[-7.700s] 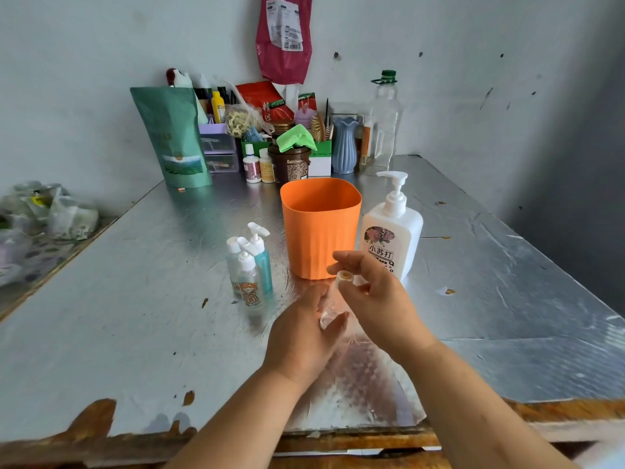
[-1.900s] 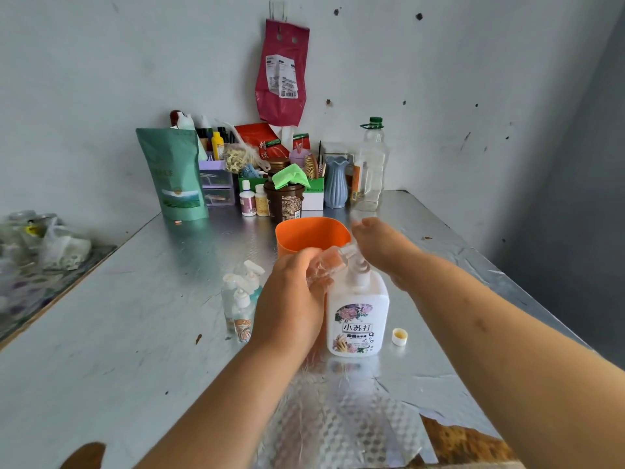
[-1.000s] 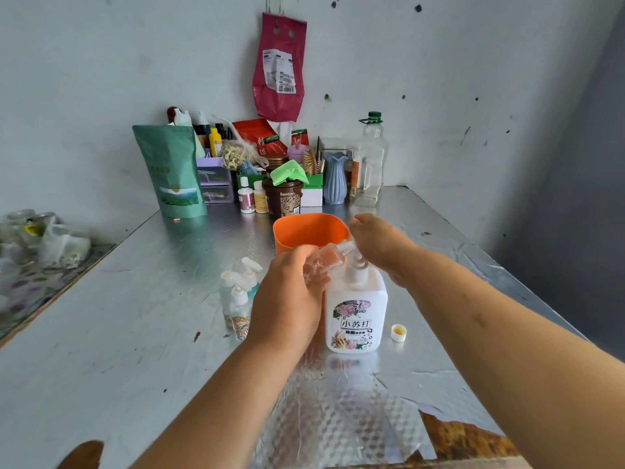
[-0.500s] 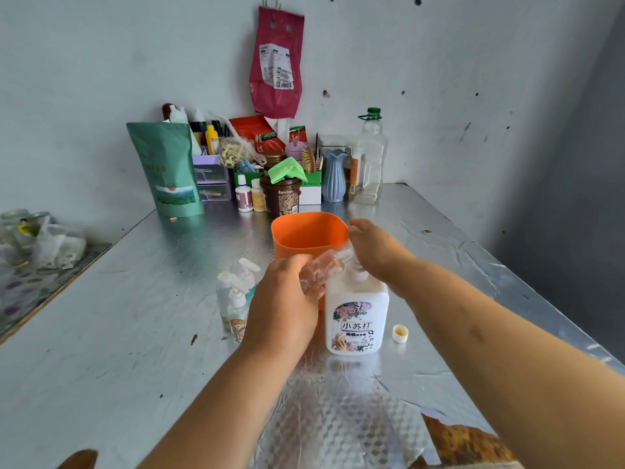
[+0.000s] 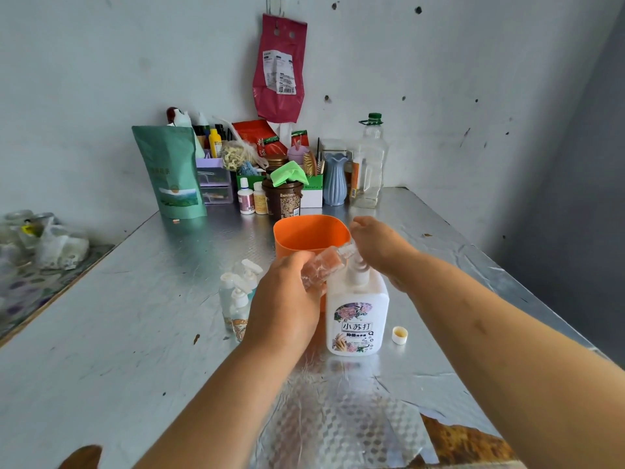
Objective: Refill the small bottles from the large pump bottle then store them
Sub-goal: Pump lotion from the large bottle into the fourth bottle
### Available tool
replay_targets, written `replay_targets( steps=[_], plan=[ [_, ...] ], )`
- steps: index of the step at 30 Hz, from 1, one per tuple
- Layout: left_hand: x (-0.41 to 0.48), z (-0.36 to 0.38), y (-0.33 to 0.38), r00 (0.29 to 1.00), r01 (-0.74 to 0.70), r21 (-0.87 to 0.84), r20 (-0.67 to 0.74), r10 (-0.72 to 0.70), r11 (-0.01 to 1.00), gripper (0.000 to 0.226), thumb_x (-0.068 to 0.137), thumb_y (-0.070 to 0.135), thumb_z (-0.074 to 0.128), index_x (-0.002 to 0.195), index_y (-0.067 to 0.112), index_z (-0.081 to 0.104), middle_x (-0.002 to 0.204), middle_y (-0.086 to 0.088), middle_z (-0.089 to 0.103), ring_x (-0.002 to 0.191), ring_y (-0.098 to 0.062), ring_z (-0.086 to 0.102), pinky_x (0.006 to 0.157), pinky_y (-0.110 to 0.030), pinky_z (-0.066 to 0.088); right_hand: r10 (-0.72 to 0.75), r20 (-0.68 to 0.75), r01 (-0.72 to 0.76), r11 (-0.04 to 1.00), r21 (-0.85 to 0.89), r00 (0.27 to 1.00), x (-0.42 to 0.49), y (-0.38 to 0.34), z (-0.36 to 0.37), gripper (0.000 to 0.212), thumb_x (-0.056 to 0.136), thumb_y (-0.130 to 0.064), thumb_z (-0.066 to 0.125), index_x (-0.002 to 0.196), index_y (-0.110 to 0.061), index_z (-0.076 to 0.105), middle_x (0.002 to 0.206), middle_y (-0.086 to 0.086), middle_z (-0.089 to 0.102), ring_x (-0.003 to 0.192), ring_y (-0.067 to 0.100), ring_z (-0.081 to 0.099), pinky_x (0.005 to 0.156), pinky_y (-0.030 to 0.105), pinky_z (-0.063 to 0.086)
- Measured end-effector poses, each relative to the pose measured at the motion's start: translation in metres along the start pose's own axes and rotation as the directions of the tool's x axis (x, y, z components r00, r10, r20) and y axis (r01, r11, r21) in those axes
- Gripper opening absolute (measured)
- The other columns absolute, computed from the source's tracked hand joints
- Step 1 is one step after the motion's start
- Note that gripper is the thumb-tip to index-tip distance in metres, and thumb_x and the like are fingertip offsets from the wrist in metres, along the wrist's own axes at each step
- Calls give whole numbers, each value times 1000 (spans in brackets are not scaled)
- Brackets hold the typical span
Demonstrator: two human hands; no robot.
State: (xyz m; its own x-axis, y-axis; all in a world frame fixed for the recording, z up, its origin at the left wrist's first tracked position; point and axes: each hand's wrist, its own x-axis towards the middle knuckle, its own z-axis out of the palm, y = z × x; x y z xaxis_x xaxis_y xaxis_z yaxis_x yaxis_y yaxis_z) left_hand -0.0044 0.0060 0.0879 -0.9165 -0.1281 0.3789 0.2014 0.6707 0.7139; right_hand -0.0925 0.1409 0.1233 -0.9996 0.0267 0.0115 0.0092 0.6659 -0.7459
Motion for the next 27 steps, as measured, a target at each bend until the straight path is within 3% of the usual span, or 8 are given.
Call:
replay_targets(
  steps=[8, 13, 18, 27],
  plan=[
    [0, 1, -2, 1000, 8, -17, 7, -8, 1000, 27, 90, 26, 67, 116, 33, 64, 111, 8, 68, 99, -14, 62, 77, -24, 42, -10, -6, 10, 999, -35, 1000, -1, 1, 1, 43, 100, -27, 30, 141, -14, 37, 141, 13, 45, 131, 32, 41, 111, 47, 31],
    [2, 6, -6, 1000, 26, -1, 14, -26, 1000, 23, 89, 28, 68, 112, 31, 65, 109, 5, 68, 99, -18, 64, 80, -31, 48, -4, -16, 3, 998, -67, 1000, -5, 3, 6, 37, 99, -10, 26, 132, -6, 44, 134, 17, 49, 125, 31, 44, 111, 44, 29],
    [-1, 3, -4, 1000, 21, 4, 17, -21, 1000, 24, 89, 28, 68, 112, 31, 65, 109, 5, 68, 99, -17, 63, 79, -29, 47, -15, 7, 15, 995, -94, 1000, -6, 0, 2, 42, 102, -20, 26, 141, -7, 35, 143, 16, 40, 133, 35, 36, 112, 48, 29],
    [1, -1, 0, 1000, 6, 43, 14, -6, 999, 28, 90, 29, 67, 117, 34, 63, 114, 7, 67, 102, -17, 62, 79, -28, 47, 8, -9, -7, 1000, 16, 1000, -2, -3, -1, 44, 98, -28, 31, 139, -13, 39, 140, 14, 45, 130, 33, 41, 111, 49, 31]
  ],
)
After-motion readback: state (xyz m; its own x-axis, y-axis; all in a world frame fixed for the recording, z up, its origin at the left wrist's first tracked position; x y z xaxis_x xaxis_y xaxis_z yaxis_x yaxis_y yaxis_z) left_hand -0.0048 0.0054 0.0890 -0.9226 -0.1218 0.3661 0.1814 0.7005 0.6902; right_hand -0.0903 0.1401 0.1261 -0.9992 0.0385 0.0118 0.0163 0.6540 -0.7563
